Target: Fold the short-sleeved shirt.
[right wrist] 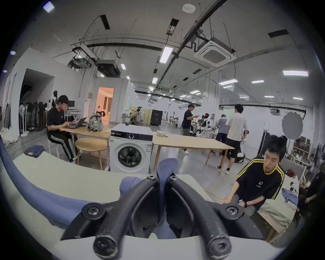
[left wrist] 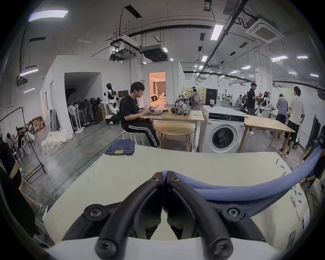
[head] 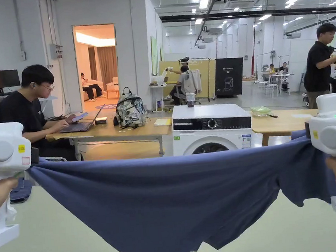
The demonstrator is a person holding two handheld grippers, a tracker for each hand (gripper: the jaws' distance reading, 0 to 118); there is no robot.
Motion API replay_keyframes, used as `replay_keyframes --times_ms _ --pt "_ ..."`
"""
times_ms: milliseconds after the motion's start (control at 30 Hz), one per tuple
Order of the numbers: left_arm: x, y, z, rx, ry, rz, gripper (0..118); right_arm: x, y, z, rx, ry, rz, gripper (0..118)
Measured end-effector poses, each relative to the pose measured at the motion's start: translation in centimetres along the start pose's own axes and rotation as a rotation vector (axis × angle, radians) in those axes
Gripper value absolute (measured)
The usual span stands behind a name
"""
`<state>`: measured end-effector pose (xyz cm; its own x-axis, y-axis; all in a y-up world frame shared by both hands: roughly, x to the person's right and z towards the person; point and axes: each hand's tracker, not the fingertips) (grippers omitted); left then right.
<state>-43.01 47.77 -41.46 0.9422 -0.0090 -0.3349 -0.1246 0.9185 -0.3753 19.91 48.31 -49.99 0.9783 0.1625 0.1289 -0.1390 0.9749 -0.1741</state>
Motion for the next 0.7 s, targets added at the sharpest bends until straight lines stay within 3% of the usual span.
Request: replay_keyframes --times_ms 200,500,700 --pt "-0.7 -6.1 -0.9 -0.062 -0.017 -0.005 0 -0.9 -6.3 0.0 -0.074 0.011 0.064 4" --pt "-1.5 -16.5 1.7 -0.157 -0.046 0.006 0 -0.6 -15.1 6.1 -0.131 0.039 0.143 4" --pt "-2.3 -22.2 6.0 -0.165 -0.071 0.022 0 0.9 -19.9 11.4 -0.199 0.039 0.123 4"
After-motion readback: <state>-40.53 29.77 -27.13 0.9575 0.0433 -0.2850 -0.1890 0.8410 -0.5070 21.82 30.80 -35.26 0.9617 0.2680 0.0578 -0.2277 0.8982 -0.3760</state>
